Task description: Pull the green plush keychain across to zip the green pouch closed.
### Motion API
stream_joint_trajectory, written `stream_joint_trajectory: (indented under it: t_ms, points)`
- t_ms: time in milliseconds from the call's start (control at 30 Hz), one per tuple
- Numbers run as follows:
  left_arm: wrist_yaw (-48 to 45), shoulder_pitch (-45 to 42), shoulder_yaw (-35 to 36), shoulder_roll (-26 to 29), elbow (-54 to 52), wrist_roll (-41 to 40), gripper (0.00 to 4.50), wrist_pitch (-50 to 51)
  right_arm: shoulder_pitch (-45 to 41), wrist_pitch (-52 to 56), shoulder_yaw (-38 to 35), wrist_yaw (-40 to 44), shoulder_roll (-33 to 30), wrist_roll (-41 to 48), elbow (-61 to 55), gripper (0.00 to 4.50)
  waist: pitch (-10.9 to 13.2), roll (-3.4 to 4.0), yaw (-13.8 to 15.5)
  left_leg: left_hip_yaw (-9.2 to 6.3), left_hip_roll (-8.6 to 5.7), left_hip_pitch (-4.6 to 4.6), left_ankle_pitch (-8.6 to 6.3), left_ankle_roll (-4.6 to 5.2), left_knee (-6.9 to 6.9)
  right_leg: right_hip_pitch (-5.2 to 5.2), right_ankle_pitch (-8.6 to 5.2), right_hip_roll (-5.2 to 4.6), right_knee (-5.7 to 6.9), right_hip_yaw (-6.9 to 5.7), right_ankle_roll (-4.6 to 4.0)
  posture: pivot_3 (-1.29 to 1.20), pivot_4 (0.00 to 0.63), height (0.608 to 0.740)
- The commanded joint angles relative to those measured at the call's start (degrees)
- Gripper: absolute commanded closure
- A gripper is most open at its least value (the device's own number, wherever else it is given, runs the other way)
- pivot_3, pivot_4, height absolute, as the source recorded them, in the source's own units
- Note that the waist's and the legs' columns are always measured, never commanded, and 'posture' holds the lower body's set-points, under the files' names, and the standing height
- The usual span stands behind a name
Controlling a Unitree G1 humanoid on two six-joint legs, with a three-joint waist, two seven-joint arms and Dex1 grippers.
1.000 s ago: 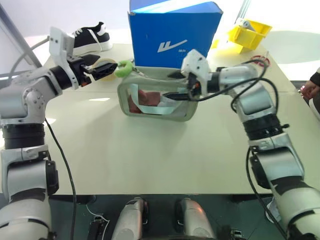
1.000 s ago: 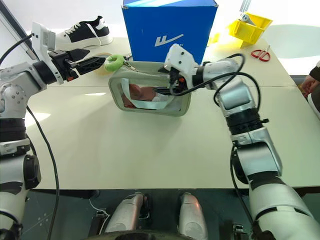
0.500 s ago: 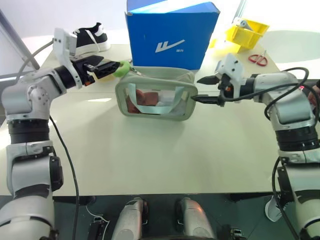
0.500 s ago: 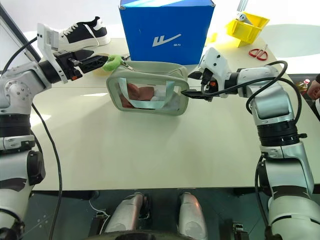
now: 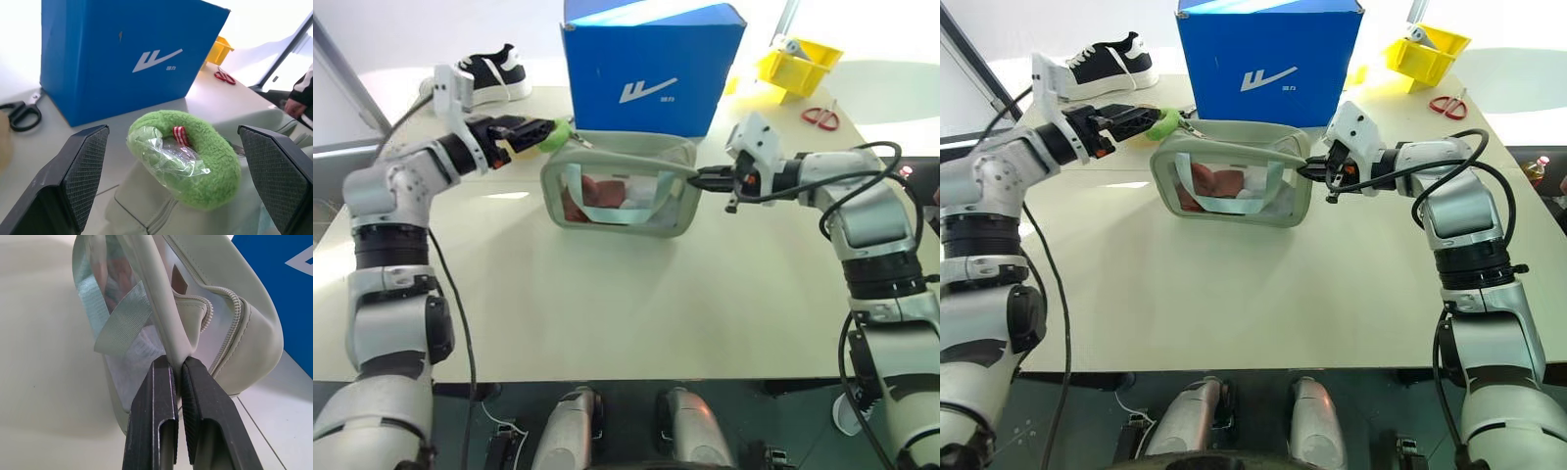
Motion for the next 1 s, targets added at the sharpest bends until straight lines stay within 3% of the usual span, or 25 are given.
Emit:
stream_joint_trajectory:
  t_ms: [33, 100, 333, 367, 700, 800, 1000]
  points:
    - [-1.02, -2.29, 1.16, -0.32, 1.91, 0.02, 0.25, -2.44, -0.5, -0.55, -0.43, -0.34, -0.68, -0.2, -1.61, 4.49, 0.0, 0.0, -0.04, 0.0, 0.0, 0.0, 0.0, 0.0, 0.0, 0.0, 0.0, 0.01, 0.0, 0.0, 0.0, 0.0, 0.15, 0.74]
    - [-0.92, -2.75, 1.66, -0.55, 2.47, -0.08, 0.78, -3.01, -0.69, -0.63, -0.48, -0.81, -0.59, -0.44, -1.45, 4.5, 0.0, -0.01, -0.02, 0.0, 0.0, 0.0, 0.0, 0.0, 0.0, 0.0, 0.0, 0.01, 0.0, 0.0, 0.0, 0.0, 0.15, 0.74]
    - [-0.94, -4.69, 2.23, 0.0, 3.85, 0.03, 4.22, -4.03, 0.01, -0.34, -0.56, -1.55, -0.35, -0.43, -1.94, 4.5, 0.01, -0.01, 0.0, 0.0, 0.0, 0.0, -0.01, 0.01, 0.0, 0.0, 0.01, -0.02, 0.0, 0.0, 0.02, 0.0, 0.15, 0.74]
    - [-0.99, -4.84, 2.24, 0.03, 3.96, 0.03, 4.49, -4.07, 0.02, -0.3, -0.55, -1.61, -0.35, -0.41, -1.93, 4.5, 0.01, -0.01, -0.01, 0.0, 0.0, 0.0, -0.01, 0.01, 0.0, 0.0, 0.01, -0.02, -0.01, 0.0, 0.02, 0.0, 0.15, 0.74]
    - [-1.71, -3.5, 1.41, 0.14, 1.46, 0.0, 4.49, -2.72, -0.53, -0.83, -0.24, -2.21, -0.1, -0.84, -0.94, 4.5, 0.01, -0.01, -0.01, 0.0, 0.0, 0.0, -0.01, 0.0, 0.0, 0.0, 0.02, -0.03, 0.0, 0.0, 0.02, 0.0, 0.15, 0.74]
    - [-2.02, -2.9, 2.61, 0.78, 0.01, -1.2, 3.67, -1.74, -0.41, -0.81, -0.26, -2.06, -0.32, -0.86, -1.09, 4.5, 0.01, -0.01, -0.01, 0.0, 0.0, 0.0, 0.0, 0.0, 0.0, 0.0, 0.02, -0.02, 0.0, 0.0, 0.02, 0.0, 0.15, 0.74]
    - [1.52, -1.89, 2.87, 1.15, 1.58, 0.26, 0.75, -1.01, 0.05, -0.59, -0.24, -2.05, -0.38, -0.79, -1.68, 4.5, 0.01, -0.01, 0.02, 0.0, 0.0, 0.0, -0.01, 0.0, 0.0, 0.0, 0.02, -0.04, 0.0, 0.0, 0.02, 0.0, 0.15, 0.74]
